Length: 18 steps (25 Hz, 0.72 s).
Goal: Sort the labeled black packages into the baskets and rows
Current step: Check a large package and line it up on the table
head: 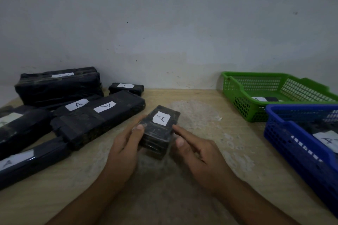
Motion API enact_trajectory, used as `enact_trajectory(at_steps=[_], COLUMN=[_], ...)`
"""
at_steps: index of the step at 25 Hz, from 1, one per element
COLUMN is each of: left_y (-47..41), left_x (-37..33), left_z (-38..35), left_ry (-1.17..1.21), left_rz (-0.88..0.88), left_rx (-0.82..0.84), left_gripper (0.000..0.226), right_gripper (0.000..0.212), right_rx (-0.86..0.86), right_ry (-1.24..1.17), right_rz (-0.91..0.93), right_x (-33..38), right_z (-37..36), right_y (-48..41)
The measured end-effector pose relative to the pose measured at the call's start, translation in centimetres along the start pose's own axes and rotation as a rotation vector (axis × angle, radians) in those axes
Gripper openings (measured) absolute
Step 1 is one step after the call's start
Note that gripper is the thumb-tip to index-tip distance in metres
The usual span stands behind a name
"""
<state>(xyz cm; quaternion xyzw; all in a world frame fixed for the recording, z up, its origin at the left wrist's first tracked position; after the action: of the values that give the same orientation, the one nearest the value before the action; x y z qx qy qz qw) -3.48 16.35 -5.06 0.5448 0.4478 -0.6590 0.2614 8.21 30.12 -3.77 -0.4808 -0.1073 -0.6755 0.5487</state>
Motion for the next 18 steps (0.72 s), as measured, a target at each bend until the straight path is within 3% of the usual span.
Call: enact_trajectory(at_steps=[2, 4, 6, 8, 10, 13, 18], left_y=[-0.7, -1.3, -1.6, -1.7, -1.7, -1.7, -2.8], left_x=[0.9, 1.4, 1.9, 2.4, 2.6, 2.8, 3.4], left_z=[0.9, 1.7, 2.0, 1.6, 1.4, 1.3, 0.3], left_ry=[0.16, 0.284, 0.387, 0.496, 0.549, 0.531, 0.398], left_rz=[0.109, 0.166, 0.205, 0.238, 0.255, 0.263, 0.325], left_rx=[-0.079, -0.138, -0.175, -0.156, -0.144, -0.182, -0.177], left_gripper=[0.029, 0.03, 0.026, 0.026, 0.028, 0.037, 0.064], right_gripper=[0.042, 0.051, 0.077, 0.088, 0.073, 0.049, 0.034], right_rx=[-0.101, -0.166, -0.065, 0.1, 0.139, 0.012, -0.204], right_ry=[-0.044, -0.102, -0.24, -0.206, -0.089, 0.008, 0.139], right_rz=[-0.044, -0.18, -0.306, -0.311, -0.227, -0.161, -0.201], right_x=[-1.3, -3.7, -5.7, -6.2, -5.9, -5.5, -6.6], right_z=[1.1, 2.3, 2.6, 2.4, 2.3, 2.5, 4.8], right_y=[-0.6, -1.1, -1.4, -1.2, -1.1, -1.4, -1.7])
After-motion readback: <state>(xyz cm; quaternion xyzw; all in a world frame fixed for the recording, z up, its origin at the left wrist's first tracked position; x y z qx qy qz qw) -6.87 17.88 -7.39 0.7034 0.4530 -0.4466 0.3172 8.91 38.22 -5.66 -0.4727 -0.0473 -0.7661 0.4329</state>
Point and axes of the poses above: each hand's wrist, its own y-axis away from the middle knuckle, its own z-axis out of the back of the hand, x = y × z, the point moved 8 cm from there along -y, towards the middle knuckle, and after that the axes turned 3 degrees about -z, right-handed, at the moved point
